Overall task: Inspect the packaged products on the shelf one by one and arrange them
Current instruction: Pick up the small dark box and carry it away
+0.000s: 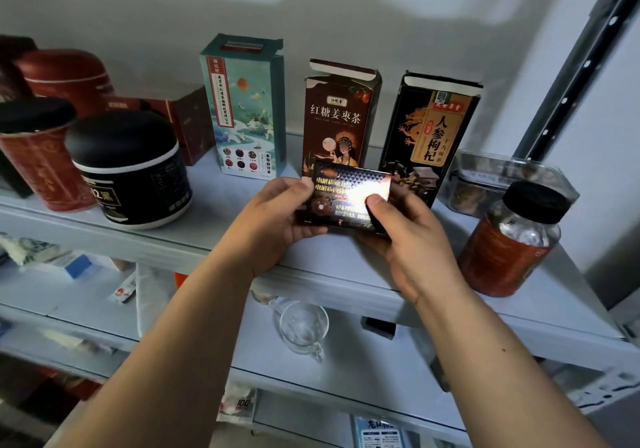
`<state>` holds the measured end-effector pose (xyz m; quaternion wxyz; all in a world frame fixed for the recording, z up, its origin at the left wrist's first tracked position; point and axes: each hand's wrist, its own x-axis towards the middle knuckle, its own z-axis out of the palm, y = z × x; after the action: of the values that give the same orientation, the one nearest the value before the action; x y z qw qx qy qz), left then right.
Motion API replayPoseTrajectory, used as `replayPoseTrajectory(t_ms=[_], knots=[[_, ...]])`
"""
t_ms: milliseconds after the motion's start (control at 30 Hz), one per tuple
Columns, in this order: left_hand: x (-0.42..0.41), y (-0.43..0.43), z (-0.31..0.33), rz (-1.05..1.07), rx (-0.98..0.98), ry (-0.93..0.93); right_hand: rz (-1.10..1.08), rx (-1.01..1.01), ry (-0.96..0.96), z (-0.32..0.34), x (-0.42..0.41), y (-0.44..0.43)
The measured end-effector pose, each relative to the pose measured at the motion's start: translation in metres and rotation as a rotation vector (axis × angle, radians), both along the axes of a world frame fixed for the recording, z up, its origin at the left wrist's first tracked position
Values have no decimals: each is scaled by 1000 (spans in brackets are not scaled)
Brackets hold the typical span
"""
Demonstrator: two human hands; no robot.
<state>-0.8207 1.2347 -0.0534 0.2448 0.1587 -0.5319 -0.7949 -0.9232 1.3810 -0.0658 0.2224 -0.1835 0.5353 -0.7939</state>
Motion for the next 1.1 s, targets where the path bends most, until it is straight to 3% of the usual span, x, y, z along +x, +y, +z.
replayPoseTrajectory(t_ms=[500,1100], knots=[[0,-8,-10,-75,-46,45,-23,20,247,-8,-3,0],[-4,-1,-2,4,-23,-41,89,-71,187,-1,6,7]])
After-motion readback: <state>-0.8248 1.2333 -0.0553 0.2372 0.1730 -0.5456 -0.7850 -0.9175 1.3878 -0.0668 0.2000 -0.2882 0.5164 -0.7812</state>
